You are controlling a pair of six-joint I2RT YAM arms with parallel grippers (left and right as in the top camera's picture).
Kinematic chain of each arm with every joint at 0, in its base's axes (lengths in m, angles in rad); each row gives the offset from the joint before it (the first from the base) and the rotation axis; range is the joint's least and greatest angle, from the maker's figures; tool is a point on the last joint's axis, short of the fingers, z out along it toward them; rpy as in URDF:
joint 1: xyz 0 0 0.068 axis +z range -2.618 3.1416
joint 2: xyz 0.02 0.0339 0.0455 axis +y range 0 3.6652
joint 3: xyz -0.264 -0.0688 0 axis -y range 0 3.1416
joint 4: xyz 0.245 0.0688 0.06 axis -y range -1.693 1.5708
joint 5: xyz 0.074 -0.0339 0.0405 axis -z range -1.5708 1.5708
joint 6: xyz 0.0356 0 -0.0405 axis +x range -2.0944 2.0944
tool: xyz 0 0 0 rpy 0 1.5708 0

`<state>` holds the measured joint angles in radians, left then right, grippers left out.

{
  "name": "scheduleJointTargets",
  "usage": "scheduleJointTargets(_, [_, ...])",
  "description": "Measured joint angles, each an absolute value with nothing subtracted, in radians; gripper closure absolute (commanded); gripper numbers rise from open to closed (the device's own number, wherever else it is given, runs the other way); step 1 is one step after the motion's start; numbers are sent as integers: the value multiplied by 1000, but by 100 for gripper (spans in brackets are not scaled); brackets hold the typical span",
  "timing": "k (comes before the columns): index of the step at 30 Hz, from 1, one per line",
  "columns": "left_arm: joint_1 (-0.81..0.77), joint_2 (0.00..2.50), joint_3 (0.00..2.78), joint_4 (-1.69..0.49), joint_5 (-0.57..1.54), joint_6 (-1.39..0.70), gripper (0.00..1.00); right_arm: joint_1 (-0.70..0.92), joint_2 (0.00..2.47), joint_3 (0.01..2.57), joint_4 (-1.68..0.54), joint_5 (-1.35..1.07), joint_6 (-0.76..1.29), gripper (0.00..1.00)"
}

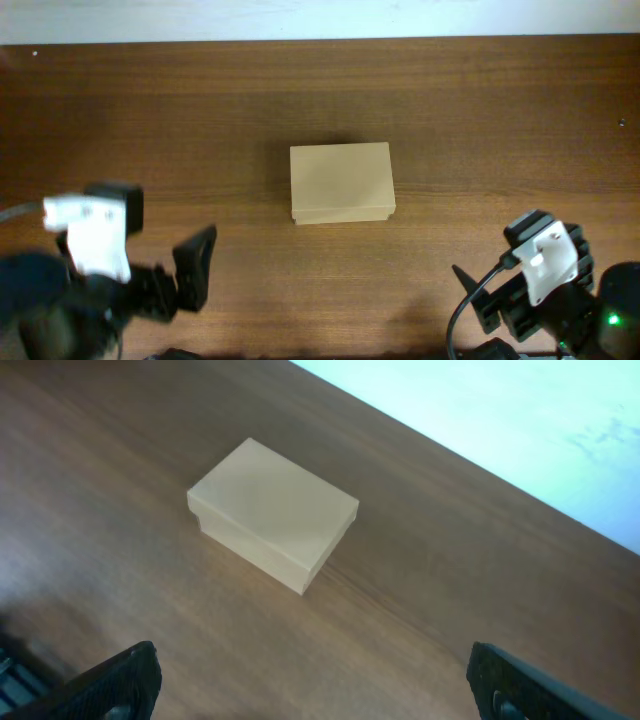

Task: Pack container

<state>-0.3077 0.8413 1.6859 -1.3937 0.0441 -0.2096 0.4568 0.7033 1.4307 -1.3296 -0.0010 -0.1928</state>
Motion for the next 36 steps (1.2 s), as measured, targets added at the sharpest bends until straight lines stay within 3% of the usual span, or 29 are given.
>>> scheduleJointTargets(9, [-308,481,1189,-1206,55,-210,1,457,434,1104,-1182,-34,-194,1])
scheduleJointTargets(16, [-308,308,936,-1091,99,-210,0,457,315,1019,-1133,-81,-167,1])
scheduleJointTargets(36, [-308,284,877,-1008,124,-210,0,457,308,1014,-1132,-88,-152,1])
